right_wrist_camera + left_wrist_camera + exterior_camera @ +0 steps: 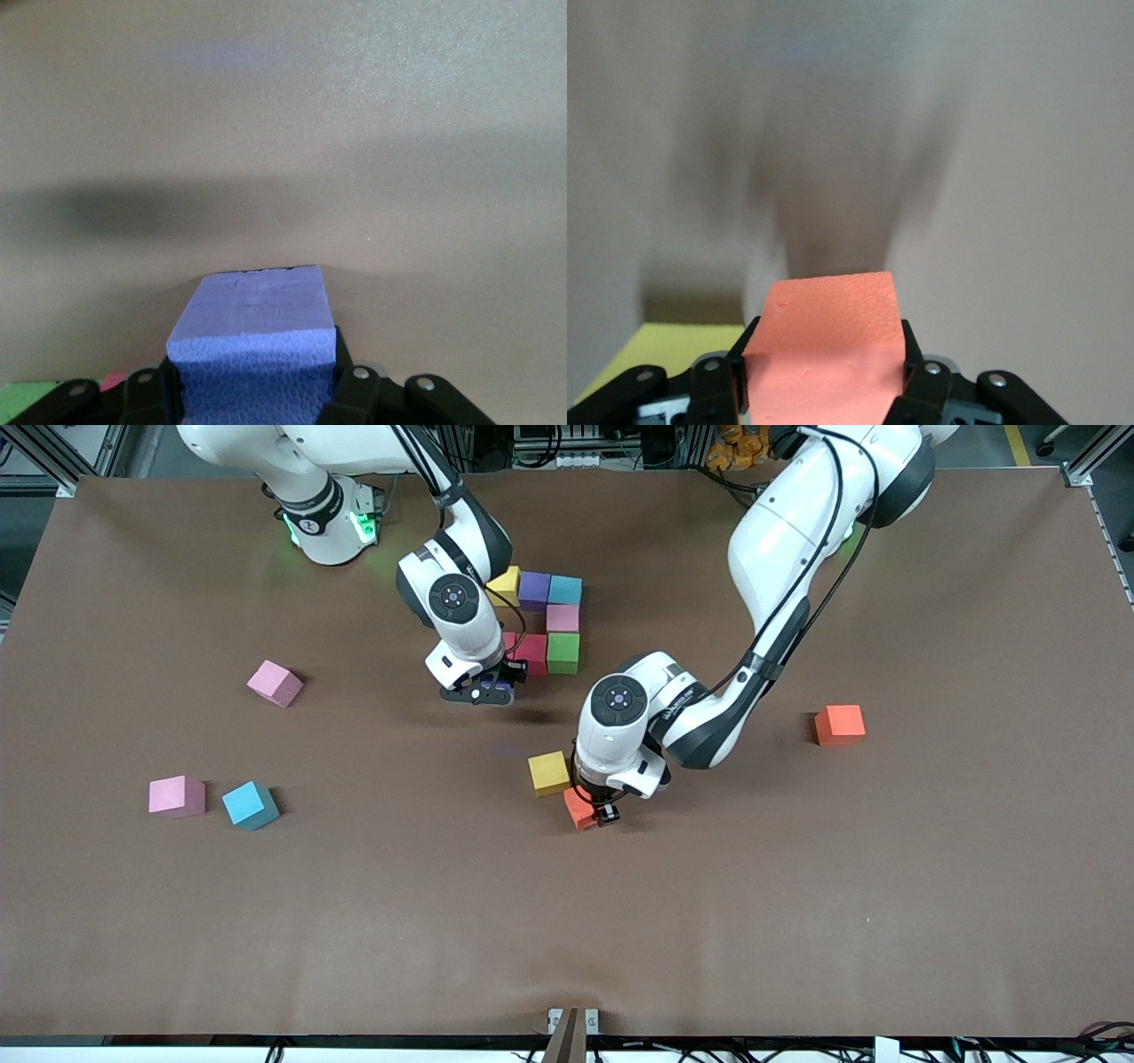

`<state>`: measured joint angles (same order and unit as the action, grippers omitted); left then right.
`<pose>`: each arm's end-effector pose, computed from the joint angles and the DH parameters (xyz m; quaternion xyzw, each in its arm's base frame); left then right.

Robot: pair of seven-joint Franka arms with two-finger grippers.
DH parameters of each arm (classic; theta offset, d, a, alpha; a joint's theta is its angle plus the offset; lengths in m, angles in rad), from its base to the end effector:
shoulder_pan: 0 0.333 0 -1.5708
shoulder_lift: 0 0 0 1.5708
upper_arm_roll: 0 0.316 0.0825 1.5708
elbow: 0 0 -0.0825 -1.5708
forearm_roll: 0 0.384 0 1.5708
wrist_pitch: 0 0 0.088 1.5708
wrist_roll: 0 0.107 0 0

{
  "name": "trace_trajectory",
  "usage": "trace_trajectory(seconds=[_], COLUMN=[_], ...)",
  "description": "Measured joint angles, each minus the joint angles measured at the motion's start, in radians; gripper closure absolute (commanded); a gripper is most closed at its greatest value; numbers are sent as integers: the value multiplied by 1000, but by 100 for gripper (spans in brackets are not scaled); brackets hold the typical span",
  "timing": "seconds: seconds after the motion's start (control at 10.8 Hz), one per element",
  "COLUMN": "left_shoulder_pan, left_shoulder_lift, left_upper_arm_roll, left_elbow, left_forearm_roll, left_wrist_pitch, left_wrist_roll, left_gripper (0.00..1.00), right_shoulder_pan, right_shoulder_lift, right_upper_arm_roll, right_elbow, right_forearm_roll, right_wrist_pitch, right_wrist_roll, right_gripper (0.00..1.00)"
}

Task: Form number 2 with 11 blocks
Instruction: 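Lower the purple cube into the cluster while the left gripper lifts orange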

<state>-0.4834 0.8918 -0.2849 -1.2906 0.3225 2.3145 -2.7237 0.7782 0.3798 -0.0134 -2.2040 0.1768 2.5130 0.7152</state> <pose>0.5912 -0.4833 0.2371 0.5890 0.8034 0.0063 0.0870 0.3959 0.3777 0.2008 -0.9971 0.0481 0.0575 0.0110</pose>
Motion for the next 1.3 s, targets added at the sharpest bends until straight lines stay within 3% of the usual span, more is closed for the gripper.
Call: trace_trajectory(seconds=[0.74,1.02,1.3], left_shoulder_pan=[-91,-134,-169], left_shoulder_lift=[-49,-49,-48], left_upper_arm_roll=[-8,-9,-8], left_elbow=[-3,-3,-9], left_forearm_roll=[14,14,14], left_wrist_pitch=[-61,-61,-61], left_wrist_roll=[159,233,343], left_gripper=[100,100,100], right_shoulder_pan=[-1,-17,-97], right_shoulder_lift=[-25,-117,-288], right_upper_arm_roll=[-6,-12,-13], right_elbow=[-2,-44,-150], right_forearm_roll=[0,0,0], right_wrist_pitch=[3,-2,-50], right_wrist_roll=[0,-7,-119], right_gripper=[0,0,0])
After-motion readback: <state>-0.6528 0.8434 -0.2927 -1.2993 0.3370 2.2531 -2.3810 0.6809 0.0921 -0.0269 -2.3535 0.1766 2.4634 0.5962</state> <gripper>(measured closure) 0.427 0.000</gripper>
